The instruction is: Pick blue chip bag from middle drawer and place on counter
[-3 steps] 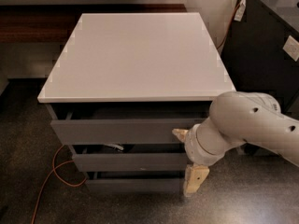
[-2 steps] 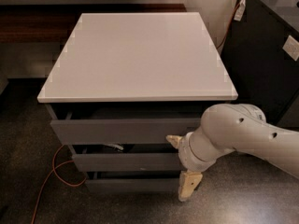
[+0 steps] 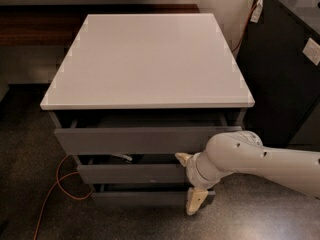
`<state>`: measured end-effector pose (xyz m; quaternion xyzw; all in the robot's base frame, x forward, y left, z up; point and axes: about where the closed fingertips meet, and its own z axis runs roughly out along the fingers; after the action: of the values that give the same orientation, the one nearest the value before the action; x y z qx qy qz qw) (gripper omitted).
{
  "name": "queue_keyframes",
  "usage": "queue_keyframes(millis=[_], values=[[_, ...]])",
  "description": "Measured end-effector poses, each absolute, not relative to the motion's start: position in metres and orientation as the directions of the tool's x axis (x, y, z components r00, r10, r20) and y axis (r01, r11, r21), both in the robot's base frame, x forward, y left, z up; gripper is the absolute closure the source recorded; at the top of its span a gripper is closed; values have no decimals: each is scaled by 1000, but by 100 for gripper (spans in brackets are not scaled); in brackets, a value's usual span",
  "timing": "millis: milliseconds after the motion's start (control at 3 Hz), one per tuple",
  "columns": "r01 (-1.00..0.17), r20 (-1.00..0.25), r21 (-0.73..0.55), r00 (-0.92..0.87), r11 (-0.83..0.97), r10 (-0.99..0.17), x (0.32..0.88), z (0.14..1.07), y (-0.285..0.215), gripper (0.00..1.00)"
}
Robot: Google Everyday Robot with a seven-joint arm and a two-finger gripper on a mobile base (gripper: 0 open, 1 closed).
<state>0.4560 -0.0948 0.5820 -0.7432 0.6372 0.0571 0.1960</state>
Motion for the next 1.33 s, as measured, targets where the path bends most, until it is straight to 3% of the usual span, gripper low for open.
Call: queue_keyframes(millis=[1333], values=[[-936, -241, -316, 240, -157, -941, 513, 482, -107, 0]])
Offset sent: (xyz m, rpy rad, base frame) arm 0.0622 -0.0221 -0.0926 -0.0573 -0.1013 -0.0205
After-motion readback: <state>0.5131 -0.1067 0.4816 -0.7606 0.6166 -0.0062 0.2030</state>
